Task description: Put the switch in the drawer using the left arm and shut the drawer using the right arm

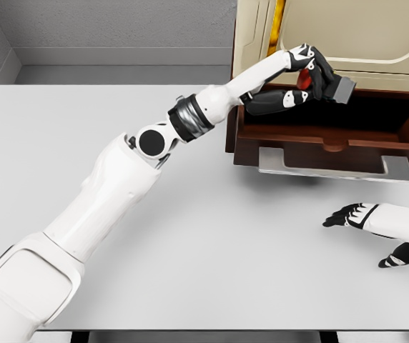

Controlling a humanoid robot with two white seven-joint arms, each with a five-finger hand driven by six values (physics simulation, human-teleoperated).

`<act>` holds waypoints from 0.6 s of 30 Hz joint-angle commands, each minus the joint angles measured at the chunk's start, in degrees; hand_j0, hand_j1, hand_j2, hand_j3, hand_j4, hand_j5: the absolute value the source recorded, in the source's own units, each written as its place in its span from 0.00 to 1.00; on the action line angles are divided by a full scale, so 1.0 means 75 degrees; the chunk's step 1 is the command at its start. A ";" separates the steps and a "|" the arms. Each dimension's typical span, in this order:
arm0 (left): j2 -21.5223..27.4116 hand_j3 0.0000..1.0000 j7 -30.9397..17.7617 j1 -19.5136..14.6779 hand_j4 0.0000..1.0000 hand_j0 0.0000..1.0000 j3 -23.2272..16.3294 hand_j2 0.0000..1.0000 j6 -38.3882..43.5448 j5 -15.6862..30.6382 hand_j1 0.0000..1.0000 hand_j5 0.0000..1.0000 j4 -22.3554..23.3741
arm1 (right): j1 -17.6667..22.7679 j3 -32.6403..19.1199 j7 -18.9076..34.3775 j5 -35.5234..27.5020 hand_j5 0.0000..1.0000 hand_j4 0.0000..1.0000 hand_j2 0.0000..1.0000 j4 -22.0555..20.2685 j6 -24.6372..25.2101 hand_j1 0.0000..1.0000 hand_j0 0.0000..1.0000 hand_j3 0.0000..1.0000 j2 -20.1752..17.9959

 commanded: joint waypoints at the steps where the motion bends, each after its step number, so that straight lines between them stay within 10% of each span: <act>1: -0.0001 0.25 0.0003 0.0000 0.25 0.25 0.0020 0.25 0.0009 -0.0073 0.25 0.25 0.0056 | 0.0000 0.0000 -0.0001 -0.0053 1.00 1.00 1.00 -0.0001 0.0017 1.00 1.00 1.00 -0.0012; 6: -0.0001 0.28 -0.0009 -0.0012 0.28 0.28 0.0137 0.28 0.0009 -0.0202 0.28 0.28 0.0150 | 0.0000 0.0000 -0.0001 -0.0053 1.00 1.00 1.00 -0.0001 0.0017 1.00 1.00 1.00 -0.0012; 12: -0.0001 0.79 0.0471 0.0000 0.79 0.79 0.0231 0.79 0.0009 -0.0131 0.79 0.79 -0.0096 | 0.0000 0.0000 -0.0001 -0.0053 1.00 1.00 1.00 -0.0001 0.0017 1.00 1.00 1.00 -0.0012; 18: -0.0001 0.93 0.0881 0.0339 0.93 0.93 0.0383 0.93 0.0009 0.0232 0.93 0.93 -0.1208 | 0.0012 0.0000 -0.0001 -0.0053 1.00 1.00 1.00 -0.0001 0.0017 1.00 1.00 1.00 -0.0024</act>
